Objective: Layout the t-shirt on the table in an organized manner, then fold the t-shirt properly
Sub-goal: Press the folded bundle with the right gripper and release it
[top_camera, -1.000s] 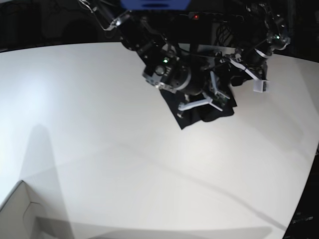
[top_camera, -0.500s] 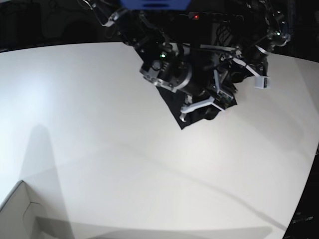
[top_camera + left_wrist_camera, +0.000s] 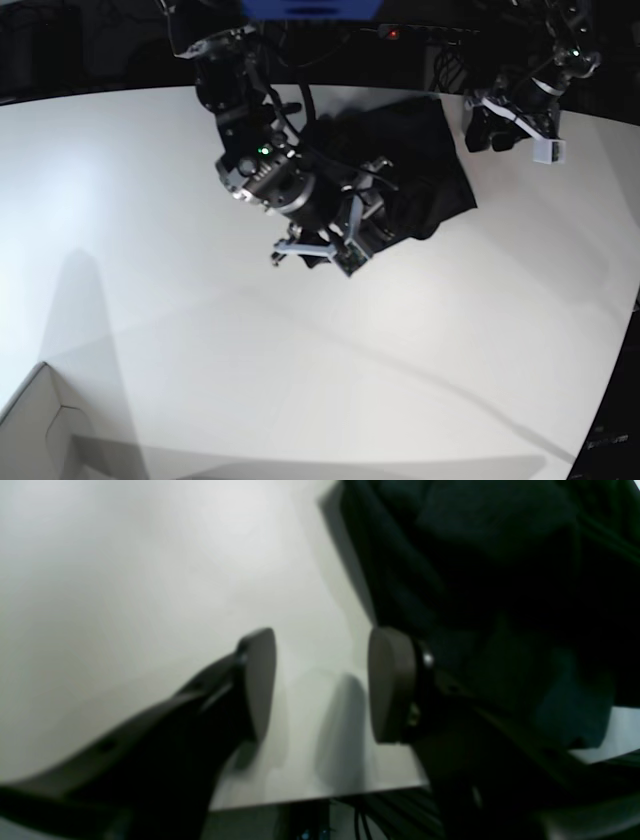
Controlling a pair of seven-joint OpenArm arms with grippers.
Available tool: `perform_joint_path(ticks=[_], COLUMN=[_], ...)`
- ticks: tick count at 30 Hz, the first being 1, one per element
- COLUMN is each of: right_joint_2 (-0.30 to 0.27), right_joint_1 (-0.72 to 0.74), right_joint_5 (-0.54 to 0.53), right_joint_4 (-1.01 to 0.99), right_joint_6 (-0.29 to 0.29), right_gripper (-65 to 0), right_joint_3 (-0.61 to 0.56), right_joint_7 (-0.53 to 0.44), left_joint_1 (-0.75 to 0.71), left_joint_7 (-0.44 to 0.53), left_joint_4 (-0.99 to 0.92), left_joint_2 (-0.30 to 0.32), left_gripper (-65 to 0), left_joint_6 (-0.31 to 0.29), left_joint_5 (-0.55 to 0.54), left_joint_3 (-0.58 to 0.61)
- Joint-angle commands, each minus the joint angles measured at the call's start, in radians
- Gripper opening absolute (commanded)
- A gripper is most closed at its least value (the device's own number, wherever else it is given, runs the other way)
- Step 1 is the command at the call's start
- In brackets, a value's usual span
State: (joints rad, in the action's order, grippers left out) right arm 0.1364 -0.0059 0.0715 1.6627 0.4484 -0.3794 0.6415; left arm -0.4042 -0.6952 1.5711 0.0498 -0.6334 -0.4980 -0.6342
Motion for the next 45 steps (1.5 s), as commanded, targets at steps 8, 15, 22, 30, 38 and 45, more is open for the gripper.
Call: perform_joint_path(ticks=[8, 15, 22, 30, 38, 45], right_joint_2=[0.013, 0.012, -0.011, -0.079, -0.073, -0.073], right_joint_1=[0.037, 0.037, -0.069, -0.187, -0.128, -0.003], right_joint_5=[-0.014, -0.014, -0.016, -0.012, -0.016, -0.016], right_joint_4=[-0.054, -0.085, 0.132, 0.265, 0.255, 0.038], right_joint_6=[0.005, 0.007, 0.01, 0.01, 0.007, 0.007], right_gripper=[-33.0, -47.7, -65.0, -65.0, -46.9, -28.2], right_joint_3=[-0.002, -0.01, -0.04, -0.188, -0.14, -0.111], right_joint_7=[-0.028, -0.025, -0.024, -0.032, -0.022, -0.022], left_joint_1=[-0.009, -0.009, -0.006, 0.0, -0.002, -0.009], left_joint_7=[-0.021, -0.021, -0.021, -0.111, -0.14, -0.14], left_joint_4=[0.012, 0.012, 0.012, 0.012, 0.012, 0.012], left_joint_2=[0.0, -0.001, 0.0, 0.061, 0.068, 0.065], left_gripper=[-34.8, -34.8, -34.8, -34.8, -34.8, -34.8], left_joint_6=[0.016, 0.016, 0.016, 0.016, 0.016, 0.016], left_joint_5=[0.02, 0.02, 0.011, -0.132, -0.163, -0.163], left_joint_3=[-0.006, -0.022, -0.086, -0.198, -0.267, -0.269])
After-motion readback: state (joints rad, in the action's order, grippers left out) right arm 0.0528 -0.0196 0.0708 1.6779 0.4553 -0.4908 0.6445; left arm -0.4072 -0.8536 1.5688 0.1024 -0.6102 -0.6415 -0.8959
